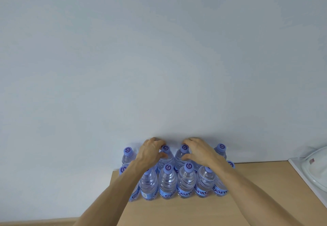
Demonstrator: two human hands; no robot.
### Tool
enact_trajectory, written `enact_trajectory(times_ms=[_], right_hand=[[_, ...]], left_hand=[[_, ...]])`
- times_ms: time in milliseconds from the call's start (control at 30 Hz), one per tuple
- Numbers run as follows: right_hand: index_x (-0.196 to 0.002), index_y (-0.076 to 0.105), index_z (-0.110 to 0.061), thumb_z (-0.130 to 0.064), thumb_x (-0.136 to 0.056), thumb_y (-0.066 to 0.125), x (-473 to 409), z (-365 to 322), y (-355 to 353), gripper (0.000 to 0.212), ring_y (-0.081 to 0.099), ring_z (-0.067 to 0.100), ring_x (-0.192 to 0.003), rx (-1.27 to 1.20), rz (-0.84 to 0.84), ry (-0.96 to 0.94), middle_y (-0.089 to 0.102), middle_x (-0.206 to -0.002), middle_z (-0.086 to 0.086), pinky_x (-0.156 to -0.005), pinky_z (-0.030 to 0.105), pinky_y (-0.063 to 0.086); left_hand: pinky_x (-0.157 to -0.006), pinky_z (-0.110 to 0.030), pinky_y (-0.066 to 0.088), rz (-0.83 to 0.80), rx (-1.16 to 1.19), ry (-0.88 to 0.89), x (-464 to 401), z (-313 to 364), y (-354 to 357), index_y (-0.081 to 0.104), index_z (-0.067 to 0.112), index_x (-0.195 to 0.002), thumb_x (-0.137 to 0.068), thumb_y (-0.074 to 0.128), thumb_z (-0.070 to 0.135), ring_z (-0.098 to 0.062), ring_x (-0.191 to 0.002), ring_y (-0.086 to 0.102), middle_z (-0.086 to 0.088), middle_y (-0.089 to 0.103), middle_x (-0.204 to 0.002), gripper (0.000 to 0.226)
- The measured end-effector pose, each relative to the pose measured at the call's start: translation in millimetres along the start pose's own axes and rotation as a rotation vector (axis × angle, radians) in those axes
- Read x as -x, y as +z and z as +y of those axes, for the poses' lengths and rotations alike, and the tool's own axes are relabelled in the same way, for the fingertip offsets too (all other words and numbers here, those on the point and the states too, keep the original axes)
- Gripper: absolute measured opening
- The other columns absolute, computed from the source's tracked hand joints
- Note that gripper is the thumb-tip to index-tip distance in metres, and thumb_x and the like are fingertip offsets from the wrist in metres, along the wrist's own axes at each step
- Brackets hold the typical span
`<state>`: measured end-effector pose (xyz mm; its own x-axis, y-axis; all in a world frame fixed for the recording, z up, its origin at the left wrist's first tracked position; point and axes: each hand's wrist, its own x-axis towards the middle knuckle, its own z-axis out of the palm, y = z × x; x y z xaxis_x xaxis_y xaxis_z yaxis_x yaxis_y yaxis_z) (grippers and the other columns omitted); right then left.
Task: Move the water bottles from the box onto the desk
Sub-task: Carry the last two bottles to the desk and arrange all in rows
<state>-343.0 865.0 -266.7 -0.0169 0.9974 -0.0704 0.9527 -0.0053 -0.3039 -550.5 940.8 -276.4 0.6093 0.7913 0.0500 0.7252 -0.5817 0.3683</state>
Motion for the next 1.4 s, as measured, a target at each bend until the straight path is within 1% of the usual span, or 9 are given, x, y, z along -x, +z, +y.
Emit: enact_trajectory(times_ms=[33,100,233,567,767,967,1100,1233,1400], right_hand=[[-0.125,0.056,-0.014,-0.036,-0.085,0.071,0.9,3.1,-0.8,0.048,0.056,0.021,-0.108,-0.034,-0.021,-0.022,0.061,-0.119,0.002,-0.086,0.03,0.045],[-0.124,0.059,-0.017,-0.03,-0.086,0.071,1.6,6.3,0.3,0.042,0.058,0.021,-0.107,-0.067,-0.005,-0.029,0.064,-0.117,0.002,-0.087,0.032,0.048],[-0.116,0.063,-0.016,-0.037,-0.083,0.073,-3.0,3.7,3.4,0.041,0.059,0.02,-0.095,-0.036,0.042,0.013,0.066,-0.106,0.001,-0.08,0.032,0.049],[-0.108,0.064,-0.013,-0.045,-0.083,0.07,-2.1,-1.9,5.0,0.042,0.061,0.025,-0.094,0.084,0.084,0.07,0.068,-0.101,0.004,-0.078,0.036,0.049],[-0.13,0.058,-0.018,-0.042,-0.081,0.074,6.7,15.3,-12.5,0.057,0.06,0.018,-0.11,-0.065,-0.016,0.029,0.066,-0.12,-0.001,-0.089,0.028,0.046],[-0.131,0.057,-0.023,-0.039,-0.08,0.077,29.8,65.2,-37.4,0.057,0.058,0.012,-0.113,-0.109,-0.018,0.05,0.063,-0.124,-0.004,-0.095,0.028,0.047],[-0.131,0.057,-0.024,-0.041,-0.08,0.075,39.8,89.8,-40.9,0.057,0.059,0.012,-0.11,-0.052,-0.007,0.039,0.063,-0.125,-0.004,-0.092,0.028,0.048],[-0.134,0.053,-0.018,-0.039,-0.084,0.072,46.9,110.5,-42.3,0.058,0.052,0.019,-0.12,-0.035,0.014,0.085,0.056,-0.131,-0.001,-0.094,0.029,0.044],[-0.116,0.062,-0.013,-0.032,-0.082,0.075,50.1,126.1,-37.4,0.041,0.052,0.015,-0.092,-0.134,0.037,0.095,0.057,-0.106,0.001,-0.077,0.025,0.043]], left_hand=[[-0.085,-0.03,0.043,0.001,-0.013,0.004,-0.3,-0.1,0.5,0.061,0.02,-0.119,-0.085,0.069,0.034,-0.025,-0.108,0.054,-0.003,0.059,-0.12,0.038],[-0.087,-0.031,0.043,-0.003,-0.031,0.011,-0.6,-0.4,1.0,0.059,0.021,-0.123,-0.086,0.068,0.034,-0.026,-0.111,0.053,-0.003,0.058,-0.124,0.04],[-0.089,-0.032,0.043,-0.012,-0.027,0.011,-1.2,-2.7,2.4,0.058,0.022,-0.123,-0.086,0.067,0.033,-0.026,-0.112,0.052,-0.002,0.057,-0.124,0.039],[-0.09,-0.031,0.043,0.007,-0.033,0.048,-2.0,-8.0,8.3,0.058,0.024,-0.123,-0.088,0.062,0.031,-0.025,-0.112,0.052,-0.002,0.058,-0.124,0.035],[-0.09,-0.032,0.044,-0.048,-0.068,0.01,-3.6,3.5,1.8,0.055,0.02,-0.123,-0.083,0.067,0.039,-0.023,-0.117,0.048,-0.004,0.058,-0.12,0.046],[-0.087,-0.024,0.043,0.044,-0.005,0.161,-16.6,44.3,5.4,0.057,0.021,-0.12,-0.083,0.07,0.041,-0.012,-0.117,0.046,0.008,0.061,-0.114,0.044],[-0.089,-0.027,0.044,0.024,0.003,0.217,-30.7,83.8,14.4,0.06,0.018,-0.117,-0.083,0.07,0.041,-0.013,-0.116,0.047,0.005,0.064,-0.112,0.042],[-0.092,-0.03,0.044,-0.049,-0.026,0.237,-44.0,114.3,24.6,0.057,0.021,-0.126,-0.086,0.067,0.032,-0.014,-0.12,0.046,0.004,0.062,-0.119,0.042],[-0.085,-0.029,0.044,-0.117,-0.117,0.304,-52.5,123.5,39.5,0.061,0.03,-0.121,-0.089,0.062,0.022,-0.016,-0.114,0.053,0.007,0.063,-0.12,0.033]])
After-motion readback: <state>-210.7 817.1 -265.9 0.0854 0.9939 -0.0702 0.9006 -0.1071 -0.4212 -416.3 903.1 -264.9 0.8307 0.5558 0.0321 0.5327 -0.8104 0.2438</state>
